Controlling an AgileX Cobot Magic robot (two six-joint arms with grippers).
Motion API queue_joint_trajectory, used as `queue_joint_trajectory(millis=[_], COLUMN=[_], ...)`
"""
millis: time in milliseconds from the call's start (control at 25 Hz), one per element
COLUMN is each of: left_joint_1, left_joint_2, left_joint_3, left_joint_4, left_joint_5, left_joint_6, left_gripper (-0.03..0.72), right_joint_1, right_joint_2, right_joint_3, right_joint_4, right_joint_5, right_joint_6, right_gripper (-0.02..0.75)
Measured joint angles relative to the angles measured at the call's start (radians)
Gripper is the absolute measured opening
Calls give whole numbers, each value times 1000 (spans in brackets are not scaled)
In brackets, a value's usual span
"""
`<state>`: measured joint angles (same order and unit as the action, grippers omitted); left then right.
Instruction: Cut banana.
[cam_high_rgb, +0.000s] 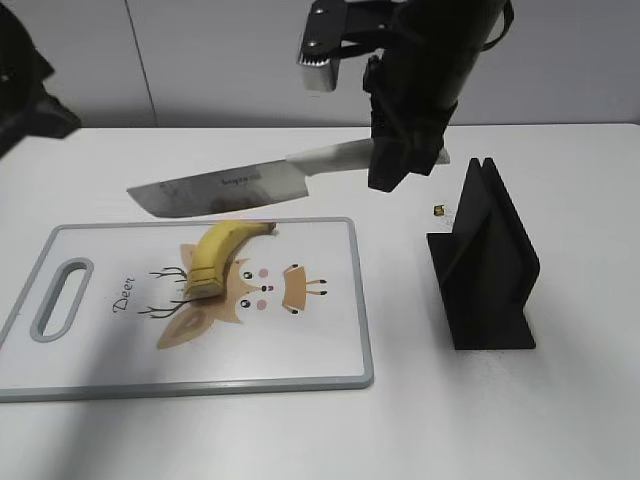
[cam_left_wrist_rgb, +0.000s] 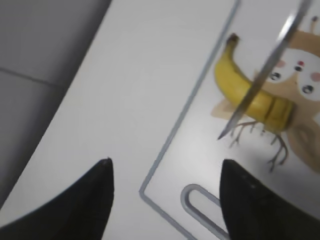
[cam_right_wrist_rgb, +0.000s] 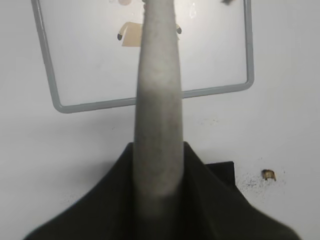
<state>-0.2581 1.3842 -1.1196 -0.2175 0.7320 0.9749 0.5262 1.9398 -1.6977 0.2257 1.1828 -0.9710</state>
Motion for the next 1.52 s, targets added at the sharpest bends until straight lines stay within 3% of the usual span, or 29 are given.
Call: queue_joint_trajectory(millis=[160, 280, 520, 680, 920, 1160, 1520], left_joint_1=[104, 179, 244, 244, 244, 244, 244], left_joint_2=[-58, -104, -189, -278, -504, -774, -1095], left_joint_3=[-47, -70, -69, 10, 250, 440, 573], left_joint_4=[36, 39, 103, 110, 110, 110, 113], left_joint_5=[11, 104, 405, 438, 398, 360, 333], left_joint_6=[-299, -458, -656, -689, -694, -716, -721], left_gripper=[649, 645, 610, 594, 589, 589, 589], right_joint_1=[0, 0, 0, 0, 0, 0, 0], right_joint_2=[-63, -107, -183, -248, -372, -485, -572], right_joint_3=[0, 0, 1, 38, 195, 338, 464], right_joint_4=[-6, -6, -5, 28, 24, -101, -327], right_joint_5=[31, 33, 38, 38, 34, -43, -40], right_joint_6=[155, 314, 674, 809, 971, 1160, 1404], right_gripper=[159, 159, 159, 159, 159, 159, 159])
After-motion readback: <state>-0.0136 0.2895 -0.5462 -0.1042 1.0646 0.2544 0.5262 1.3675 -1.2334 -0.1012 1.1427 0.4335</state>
